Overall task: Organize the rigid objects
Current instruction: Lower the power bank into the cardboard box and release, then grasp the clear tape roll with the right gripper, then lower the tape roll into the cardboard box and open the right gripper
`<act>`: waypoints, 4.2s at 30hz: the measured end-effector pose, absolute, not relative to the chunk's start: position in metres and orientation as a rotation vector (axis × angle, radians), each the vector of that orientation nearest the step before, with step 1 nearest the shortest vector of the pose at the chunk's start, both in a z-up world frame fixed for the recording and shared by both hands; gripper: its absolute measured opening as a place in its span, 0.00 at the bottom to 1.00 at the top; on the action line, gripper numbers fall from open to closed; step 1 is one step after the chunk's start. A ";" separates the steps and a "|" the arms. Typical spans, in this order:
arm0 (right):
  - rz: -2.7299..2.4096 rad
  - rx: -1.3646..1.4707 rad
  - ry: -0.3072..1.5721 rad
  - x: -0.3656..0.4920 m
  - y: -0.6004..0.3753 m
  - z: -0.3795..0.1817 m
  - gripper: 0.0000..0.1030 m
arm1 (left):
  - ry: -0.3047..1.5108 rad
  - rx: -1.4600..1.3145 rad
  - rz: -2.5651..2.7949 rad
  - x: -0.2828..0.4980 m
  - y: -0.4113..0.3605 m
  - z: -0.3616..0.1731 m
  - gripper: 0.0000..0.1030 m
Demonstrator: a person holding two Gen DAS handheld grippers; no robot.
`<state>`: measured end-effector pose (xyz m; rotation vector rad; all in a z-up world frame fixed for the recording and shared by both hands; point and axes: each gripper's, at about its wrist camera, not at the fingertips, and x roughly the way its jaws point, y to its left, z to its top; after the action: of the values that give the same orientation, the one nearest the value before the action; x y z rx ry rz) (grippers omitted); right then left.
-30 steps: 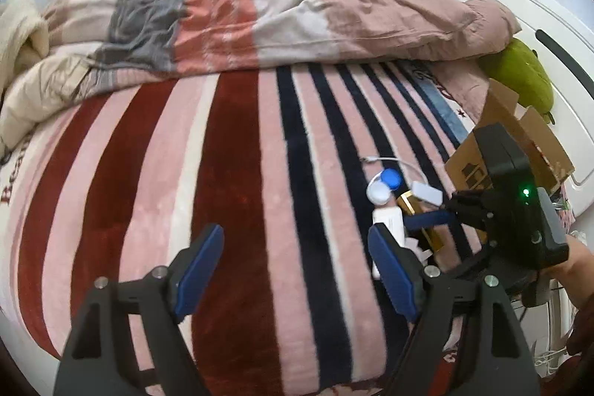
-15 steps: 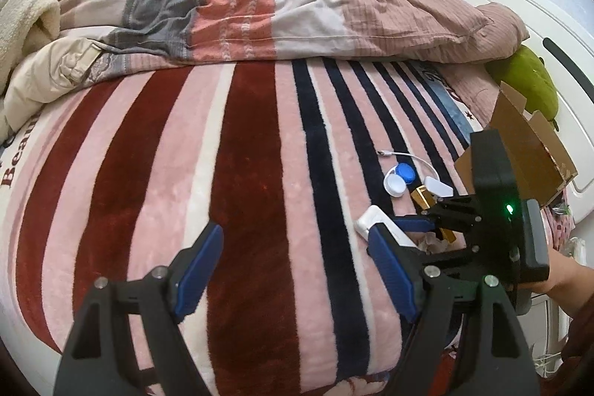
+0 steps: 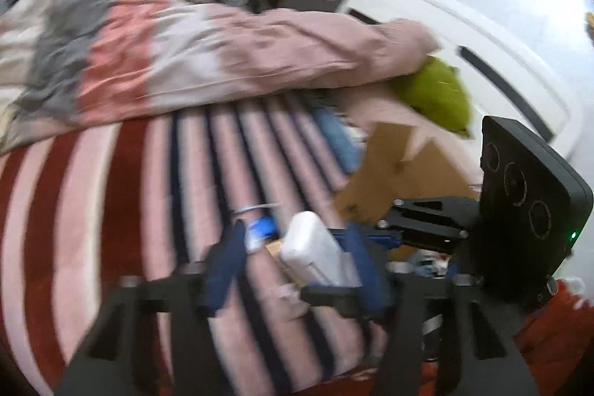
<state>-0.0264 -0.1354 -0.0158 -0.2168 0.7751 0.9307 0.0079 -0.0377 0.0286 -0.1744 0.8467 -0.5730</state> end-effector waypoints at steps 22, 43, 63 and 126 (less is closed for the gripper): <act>0.579 -0.068 0.877 0.015 -0.361 -0.006 0.30 | 1.011 0.062 -0.835 0.084 -0.279 0.013 0.26; 0.716 -0.178 0.744 -0.020 -0.248 0.031 0.46 | 0.842 0.048 -0.465 0.035 -0.097 0.040 0.65; 0.834 -0.335 0.960 -0.025 -0.140 -0.114 0.54 | 0.882 -0.107 -0.235 -0.008 0.022 -0.073 0.66; 0.574 -0.293 0.718 -0.012 -0.346 0.004 0.48 | 0.940 0.081 -0.755 0.062 -0.267 0.013 0.51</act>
<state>-0.0117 -0.3464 0.0039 -0.2934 0.7182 0.5743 0.0617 -0.2670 0.0125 0.0806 0.9402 -0.7554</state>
